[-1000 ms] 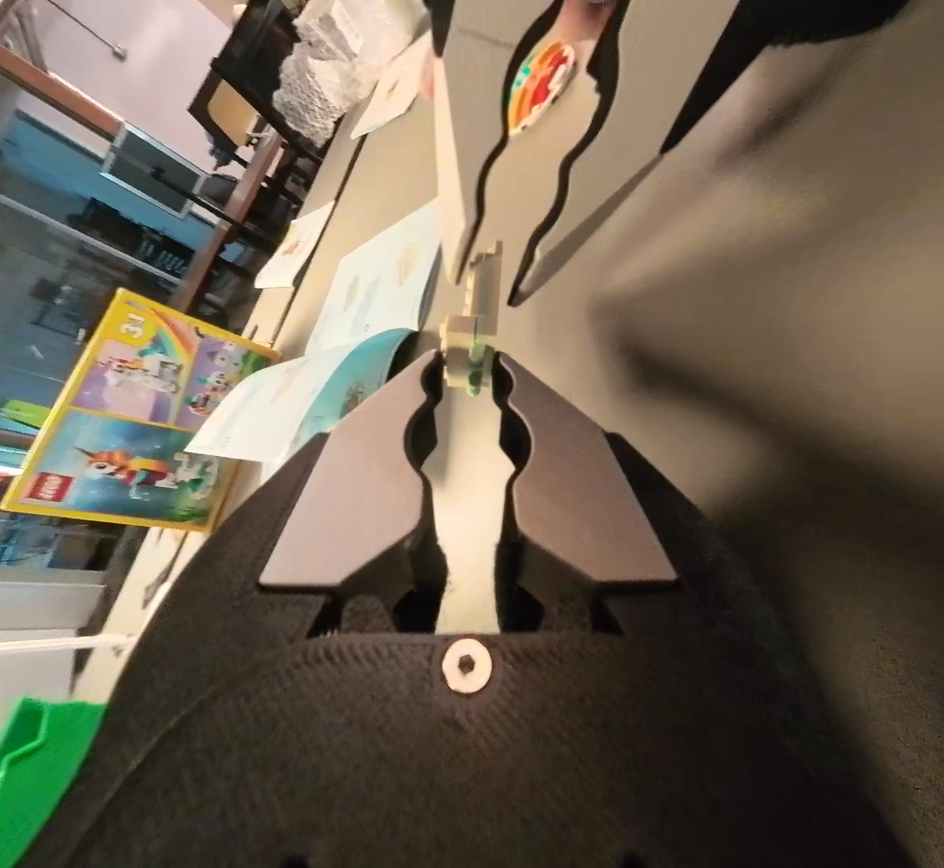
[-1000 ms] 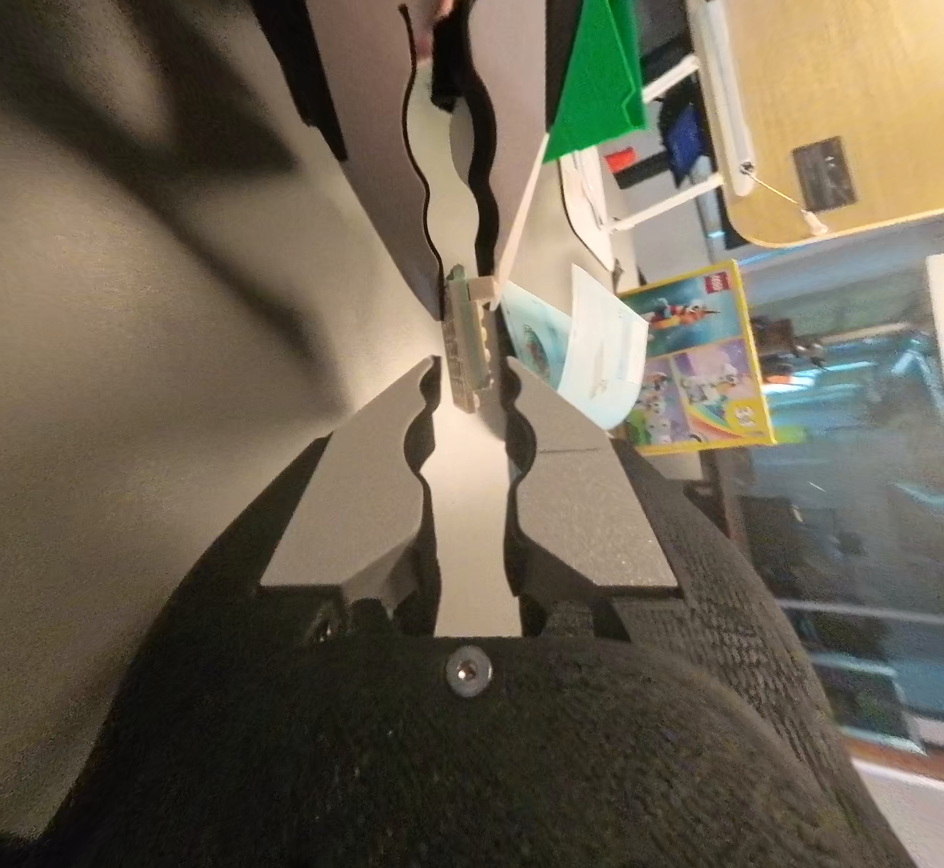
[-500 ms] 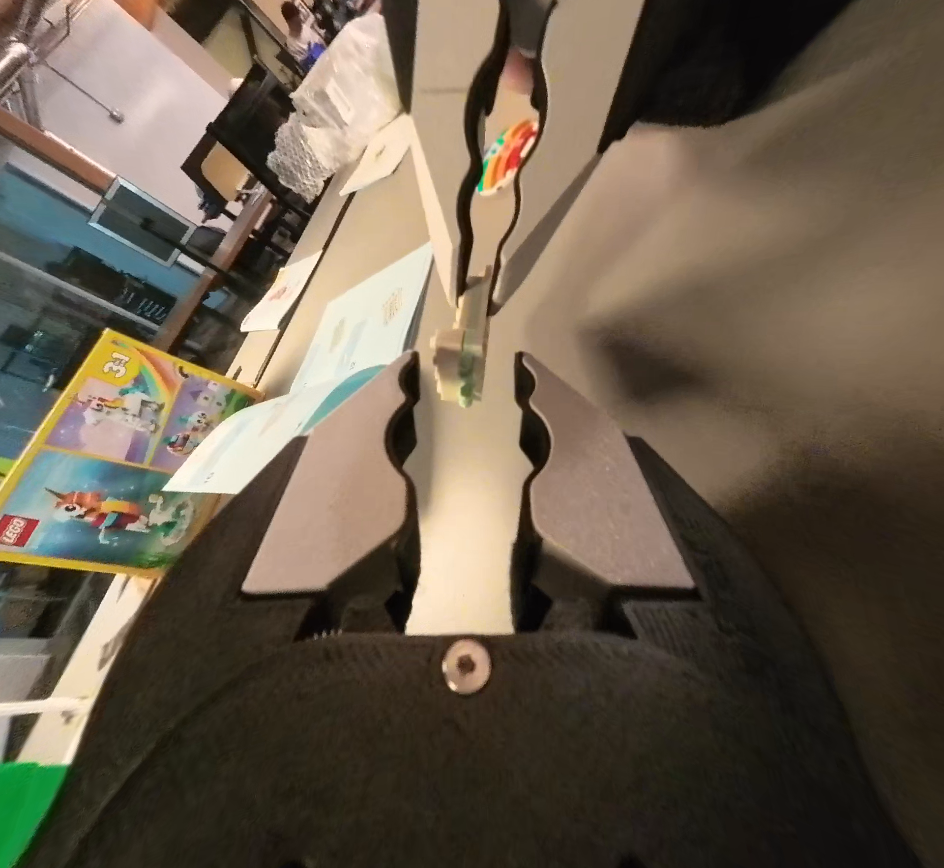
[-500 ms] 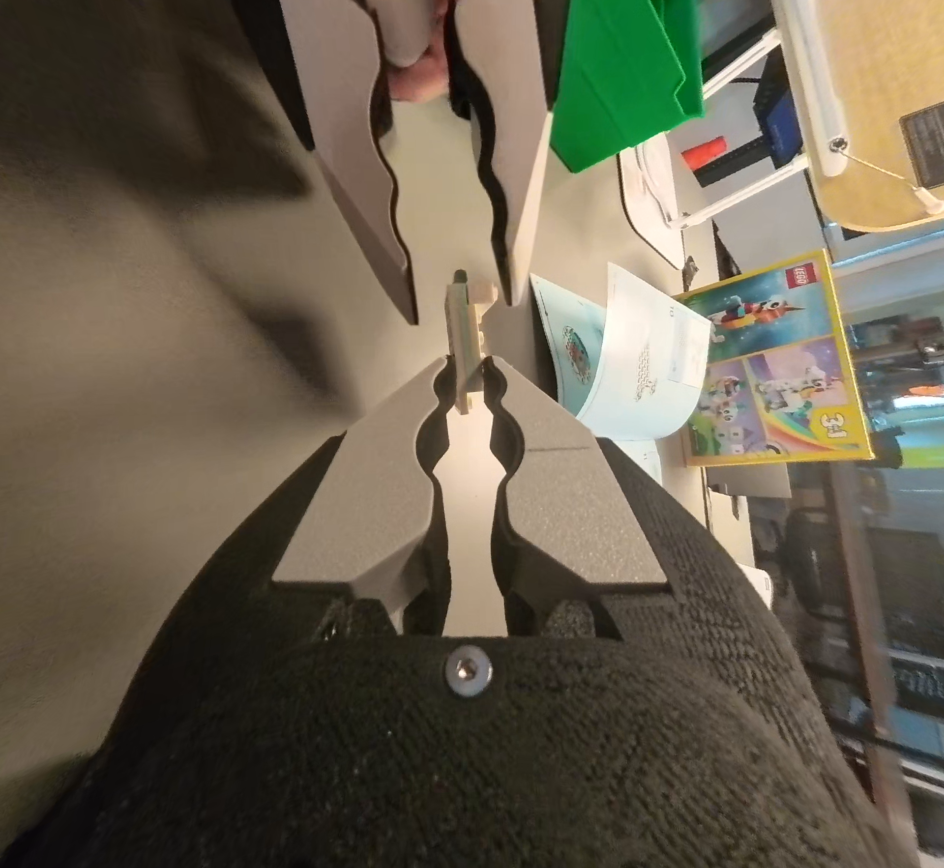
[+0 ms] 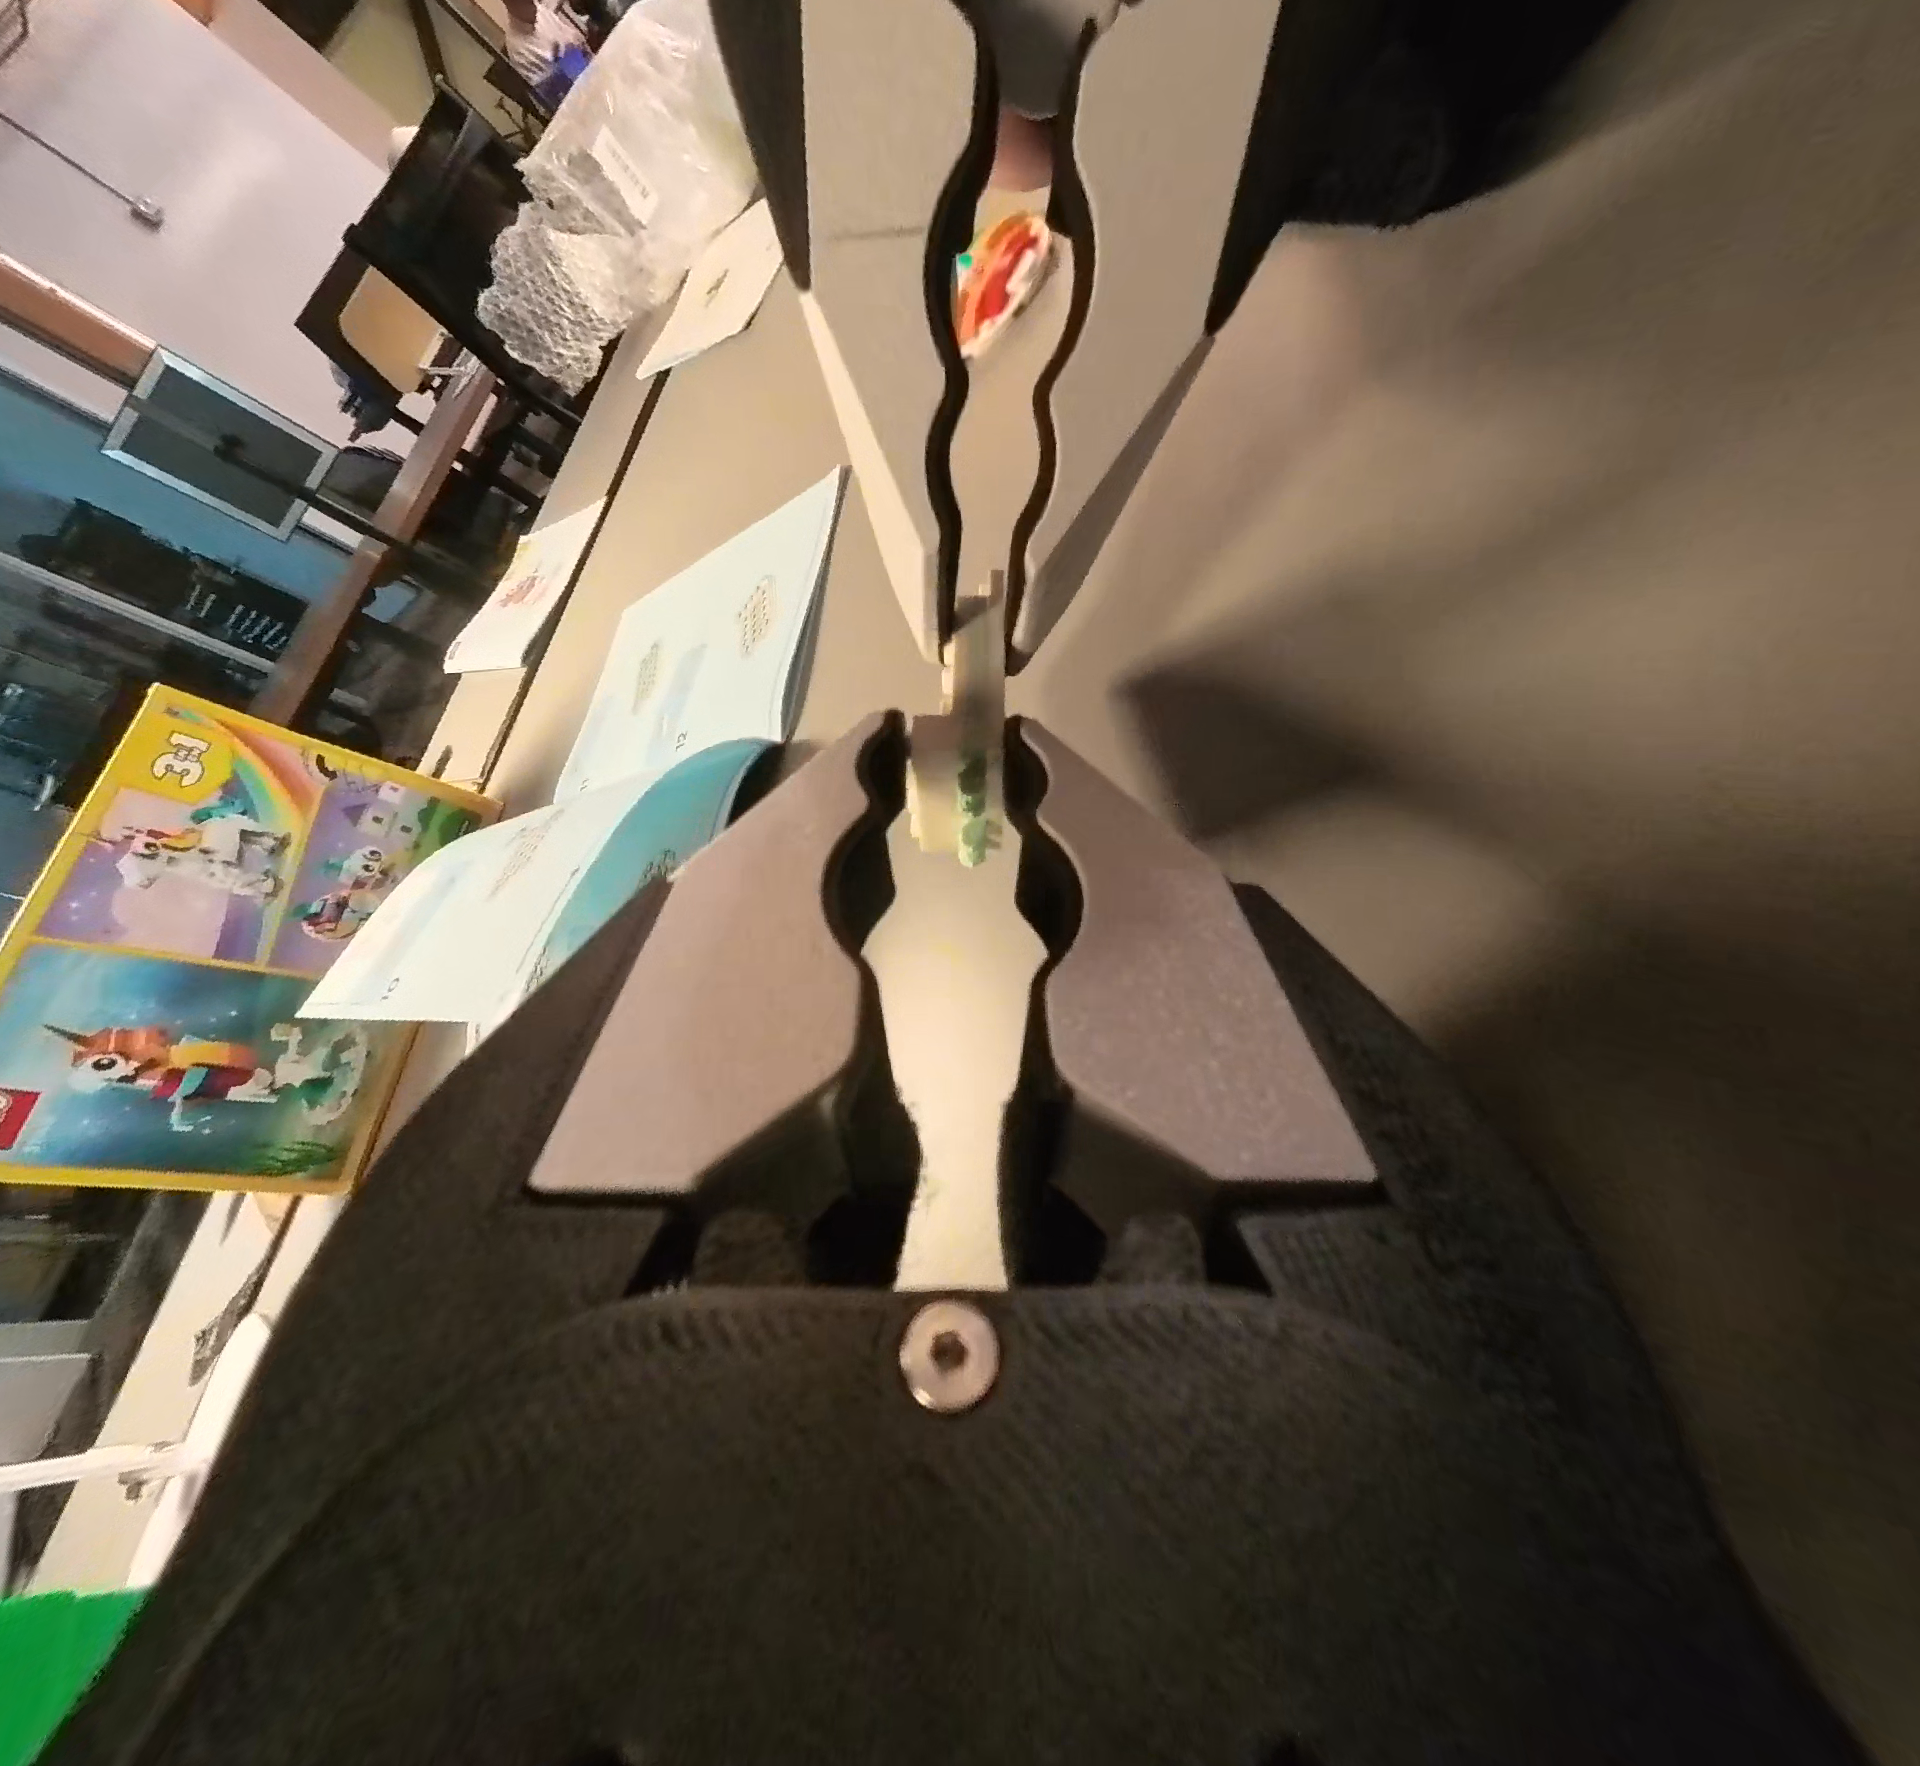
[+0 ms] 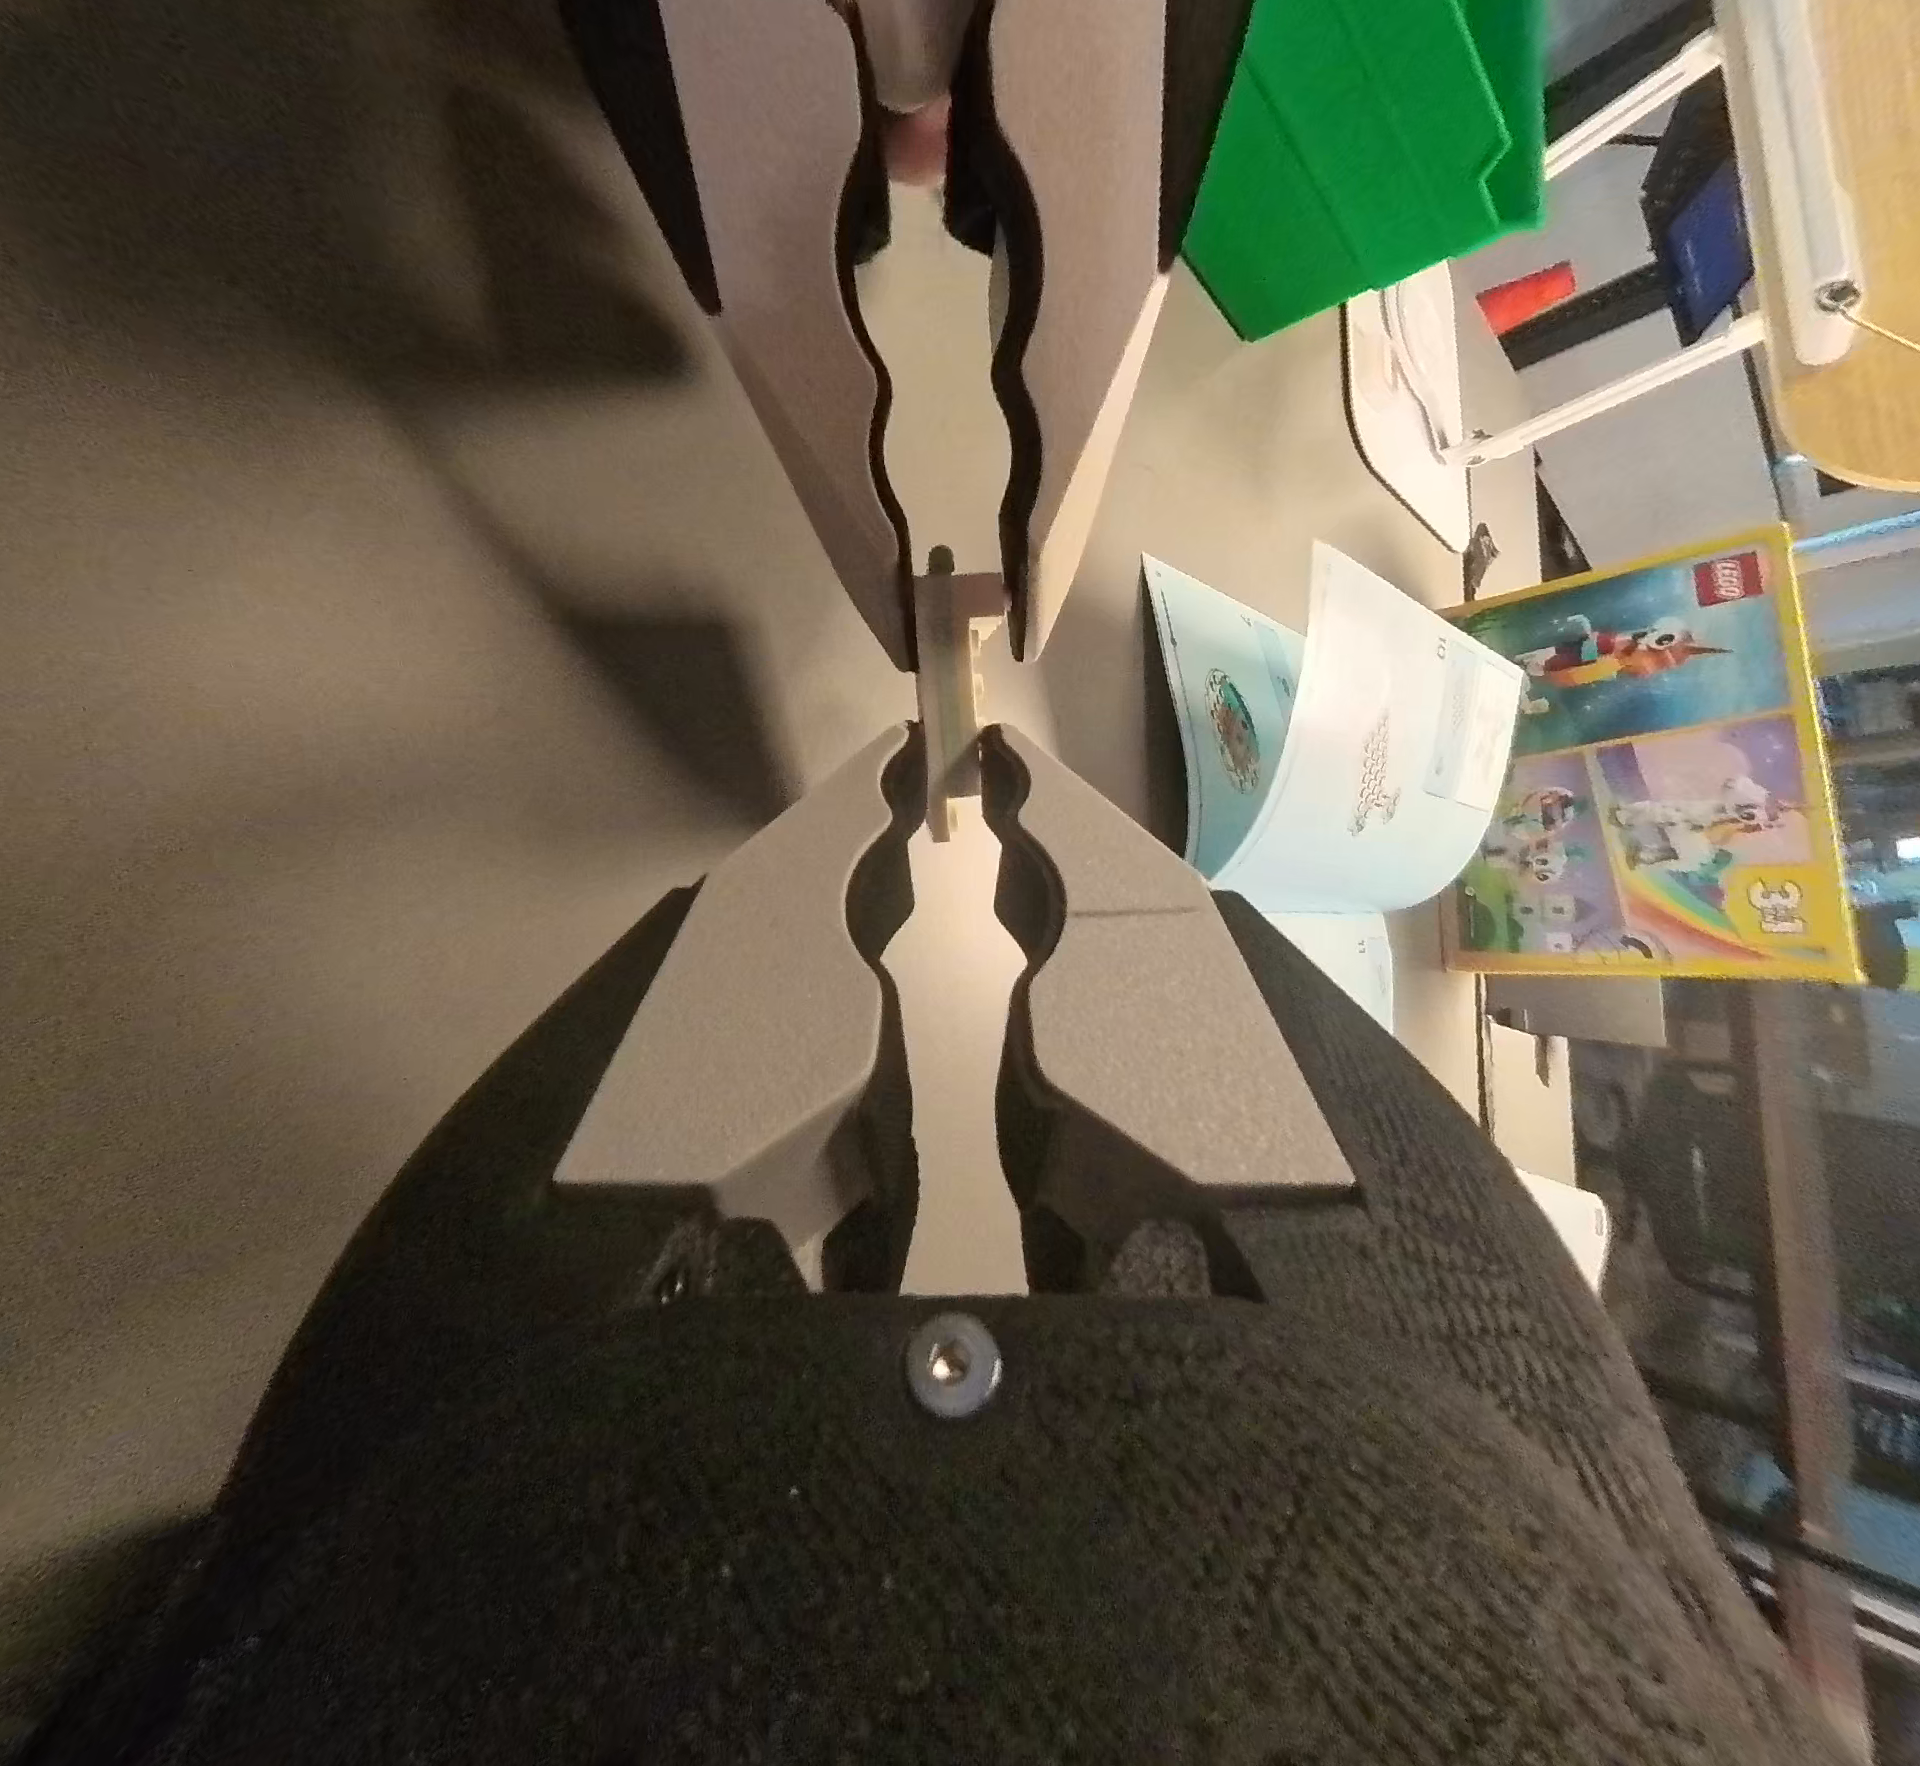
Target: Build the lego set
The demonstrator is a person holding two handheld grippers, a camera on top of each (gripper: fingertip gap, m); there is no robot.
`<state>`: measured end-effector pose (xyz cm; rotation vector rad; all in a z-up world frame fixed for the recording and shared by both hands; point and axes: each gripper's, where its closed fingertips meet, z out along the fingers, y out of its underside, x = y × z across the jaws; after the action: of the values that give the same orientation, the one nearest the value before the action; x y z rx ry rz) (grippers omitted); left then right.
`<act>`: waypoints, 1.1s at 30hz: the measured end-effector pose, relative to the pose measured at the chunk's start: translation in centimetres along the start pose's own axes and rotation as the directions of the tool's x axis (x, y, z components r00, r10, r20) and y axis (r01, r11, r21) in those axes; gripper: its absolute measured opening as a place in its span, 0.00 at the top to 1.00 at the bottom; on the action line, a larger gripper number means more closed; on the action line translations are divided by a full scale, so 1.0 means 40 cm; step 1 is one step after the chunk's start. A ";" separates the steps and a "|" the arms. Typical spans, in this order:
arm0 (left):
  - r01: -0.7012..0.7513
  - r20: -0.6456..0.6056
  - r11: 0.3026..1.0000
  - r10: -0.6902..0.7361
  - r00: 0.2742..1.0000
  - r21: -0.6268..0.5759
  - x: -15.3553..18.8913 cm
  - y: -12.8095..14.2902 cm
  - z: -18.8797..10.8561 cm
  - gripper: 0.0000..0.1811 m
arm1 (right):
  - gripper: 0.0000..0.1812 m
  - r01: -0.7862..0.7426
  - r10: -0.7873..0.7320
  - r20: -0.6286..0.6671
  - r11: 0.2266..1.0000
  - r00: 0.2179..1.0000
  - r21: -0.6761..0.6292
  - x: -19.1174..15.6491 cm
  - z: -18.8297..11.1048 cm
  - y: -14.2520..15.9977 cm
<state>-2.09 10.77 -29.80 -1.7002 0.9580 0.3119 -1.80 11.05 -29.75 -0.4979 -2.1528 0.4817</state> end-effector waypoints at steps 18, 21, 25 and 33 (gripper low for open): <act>0.674 -0.262 0.733 -0.635 0.726 0.090 -0.039 -0.056 0.002 0.72 | 0.95 0.360 -0.349 -0.384 0.932 0.855 -0.045 0.067 -0.053 -0.019; 0.714 -0.293 0.694 -0.667 0.685 0.091 -0.048 -0.054 -0.001 0.79 | 0.95 0.412 -0.397 -0.405 0.910 0.824 -0.054 0.065 -0.059 -0.026; 0.651 -0.233 0.758 -0.626 0.744 0.040 -0.041 -0.029 0.009 0.80 | 0.90 0.416 -0.399 -0.378 0.909 0.835 -0.040 0.051 -0.048 -0.016; 0.521 -0.220 0.835 -0.549 0.806 -0.177 0.018 0.034 0.038 0.80 | 0.76 0.035 0.018 -0.469 0.994 0.883 0.106 0.162 -0.134 0.191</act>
<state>-2.22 11.72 -31.72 -2.0683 0.6059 -0.2530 0.28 21.67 -26.32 -0.4850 -1.6506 0.4225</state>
